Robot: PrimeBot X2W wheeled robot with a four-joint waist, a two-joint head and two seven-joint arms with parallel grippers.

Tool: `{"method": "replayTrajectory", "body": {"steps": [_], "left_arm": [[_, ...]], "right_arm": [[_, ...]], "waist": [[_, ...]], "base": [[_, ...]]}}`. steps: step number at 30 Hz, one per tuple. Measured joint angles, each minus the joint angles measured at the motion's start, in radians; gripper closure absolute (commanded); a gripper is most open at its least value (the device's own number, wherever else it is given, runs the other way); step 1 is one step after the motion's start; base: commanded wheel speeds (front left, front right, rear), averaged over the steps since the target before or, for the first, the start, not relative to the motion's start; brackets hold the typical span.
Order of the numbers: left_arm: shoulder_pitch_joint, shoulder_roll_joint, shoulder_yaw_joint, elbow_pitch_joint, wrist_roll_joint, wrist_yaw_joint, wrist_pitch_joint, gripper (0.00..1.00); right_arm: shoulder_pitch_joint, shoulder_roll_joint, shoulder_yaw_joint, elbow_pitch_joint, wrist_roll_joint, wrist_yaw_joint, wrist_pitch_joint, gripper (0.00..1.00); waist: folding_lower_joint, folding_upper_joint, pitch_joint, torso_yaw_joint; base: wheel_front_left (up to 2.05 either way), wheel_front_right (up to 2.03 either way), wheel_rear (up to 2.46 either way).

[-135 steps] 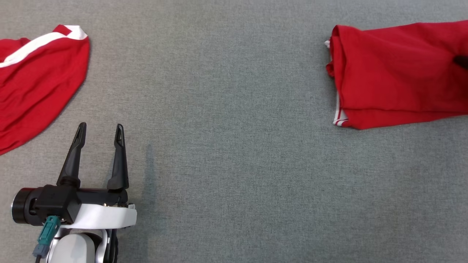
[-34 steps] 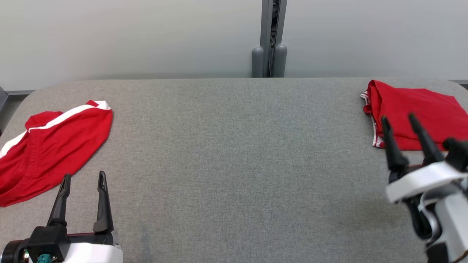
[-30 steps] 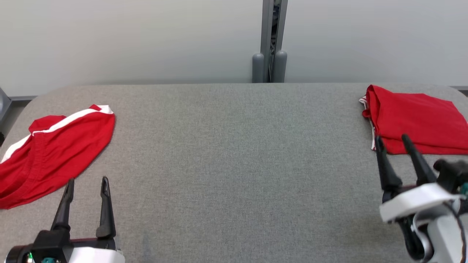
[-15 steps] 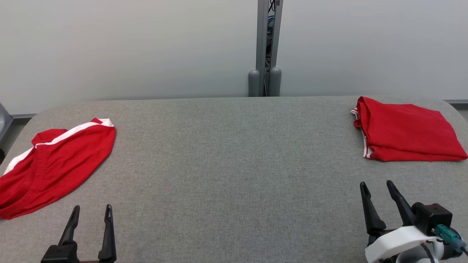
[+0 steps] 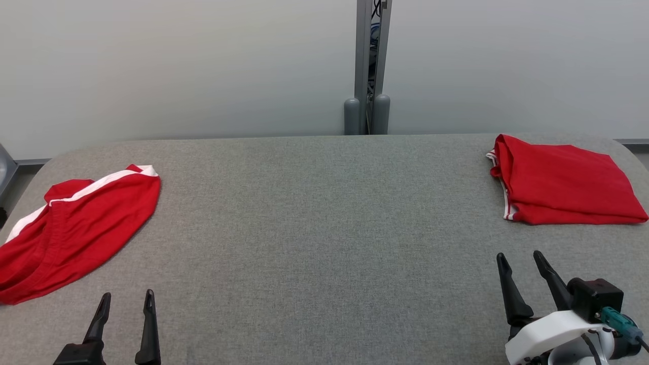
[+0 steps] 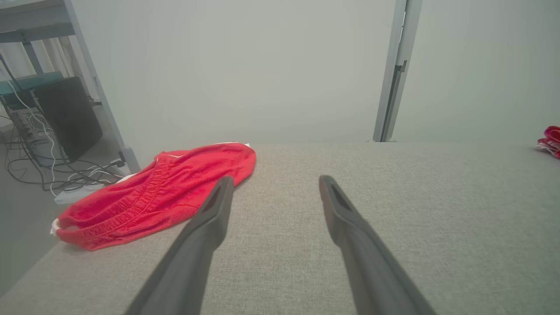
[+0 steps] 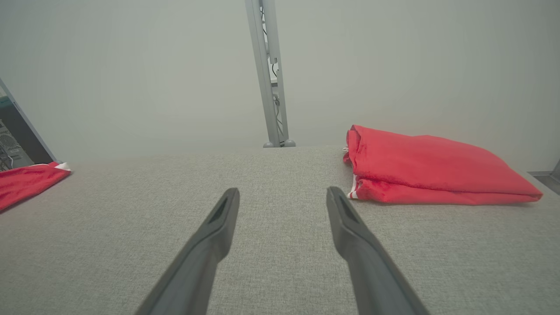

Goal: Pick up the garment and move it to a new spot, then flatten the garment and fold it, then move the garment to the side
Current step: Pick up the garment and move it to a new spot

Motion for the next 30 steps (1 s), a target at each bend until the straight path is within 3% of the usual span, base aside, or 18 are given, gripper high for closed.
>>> {"method": "replayTrajectory", "body": {"steps": [7, 14, 30], "left_arm": [[0.000, 0.003, 0.001, -0.006, -0.002, 0.007, 0.000, 0.00], [-0.003, 0.007, -0.003, -0.015, -0.005, 0.015, 0.000, 0.00], [0.006, 0.043, 0.002, -0.038, -0.004, 0.035, 0.008, 0.00]], "right_arm": [[0.010, 0.002, -0.008, -0.006, -0.008, 0.000, 0.004, 0.00], [0.016, 0.002, -0.002, -0.007, -0.002, 0.000, 0.012, 0.00], [0.039, 0.011, 0.027, 0.015, 0.019, 0.000, 0.003, 0.00]], "waist": [[0.0000, 0.0000, -0.002, 0.016], [0.0000, 0.0000, -0.007, 0.074], [0.0000, 0.0000, -0.032, 0.338]], "base": [[0.00, 0.00, 0.00], [0.00, 0.00, 0.00], [0.00, 0.00, 0.00]]}}
